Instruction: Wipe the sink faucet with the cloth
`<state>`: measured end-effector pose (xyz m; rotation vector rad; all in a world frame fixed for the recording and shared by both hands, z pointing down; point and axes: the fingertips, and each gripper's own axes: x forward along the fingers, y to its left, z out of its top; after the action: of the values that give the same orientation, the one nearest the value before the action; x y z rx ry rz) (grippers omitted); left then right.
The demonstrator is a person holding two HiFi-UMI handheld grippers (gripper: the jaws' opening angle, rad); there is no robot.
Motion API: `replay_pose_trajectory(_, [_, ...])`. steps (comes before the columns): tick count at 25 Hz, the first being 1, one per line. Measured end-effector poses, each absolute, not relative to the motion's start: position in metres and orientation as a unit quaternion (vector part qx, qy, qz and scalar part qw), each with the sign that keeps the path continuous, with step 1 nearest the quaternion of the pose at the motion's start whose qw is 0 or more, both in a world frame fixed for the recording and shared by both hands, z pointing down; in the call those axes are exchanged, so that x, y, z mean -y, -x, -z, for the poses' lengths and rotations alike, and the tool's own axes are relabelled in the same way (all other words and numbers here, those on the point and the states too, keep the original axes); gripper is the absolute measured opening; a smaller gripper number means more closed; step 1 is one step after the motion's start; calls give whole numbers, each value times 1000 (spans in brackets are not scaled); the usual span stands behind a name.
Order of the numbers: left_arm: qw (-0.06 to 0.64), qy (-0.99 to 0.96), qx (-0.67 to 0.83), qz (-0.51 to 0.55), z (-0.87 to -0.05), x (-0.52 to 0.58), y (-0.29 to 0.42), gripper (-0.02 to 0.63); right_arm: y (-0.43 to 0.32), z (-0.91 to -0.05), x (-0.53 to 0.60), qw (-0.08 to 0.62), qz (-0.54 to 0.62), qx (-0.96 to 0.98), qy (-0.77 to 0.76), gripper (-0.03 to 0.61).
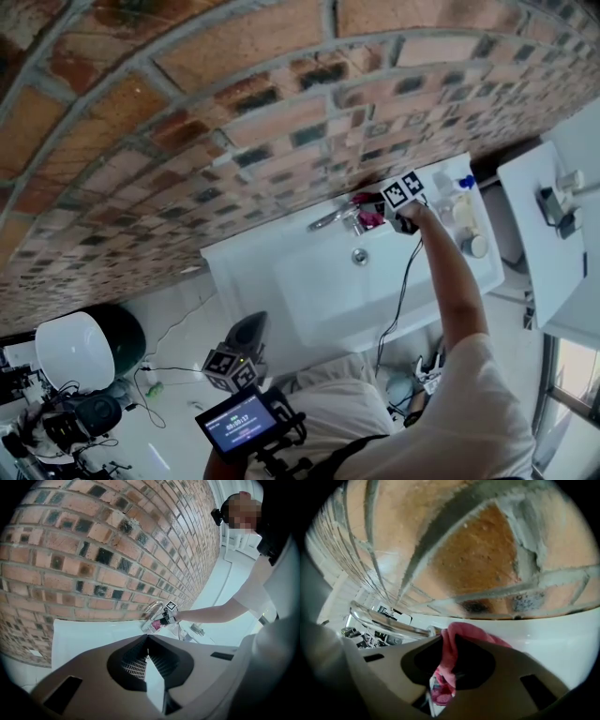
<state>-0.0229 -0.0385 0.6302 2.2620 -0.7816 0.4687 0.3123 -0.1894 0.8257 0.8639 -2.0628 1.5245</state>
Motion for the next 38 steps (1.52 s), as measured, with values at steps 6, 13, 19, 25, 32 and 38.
replay_pose_trajectory(6, [343, -875, 294, -175, -632, 38, 25, -9, -308, -782, 183, 180, -536, 774, -284, 80])
replay_pose_trajectory(13, [341, -882, 280, -165, -629, 36, 21, -9, -299, -731, 179, 125, -526, 798, -265, 80])
replay_pose_trajectory(19, [340, -890, 264, -148, -622, 34, 19, -9, -292, -698, 174, 123, -502, 805, -290, 80])
replay_pose_trajectory(25, [336, -898, 249, -133, -615, 28, 24, -9, -285, -672, 170, 146, -467, 806, -333, 80])
replay_pose_trajectory(32, [341, -901, 242, -115, -610, 21, 43, -9, -266, -639, 171, 160, -441, 805, -364, 80])
replay_pose_trajectory(38, [341, -904, 237, -100, -602, 19, 57, -9, -239, -626, 174, 205, -415, 800, -382, 80])
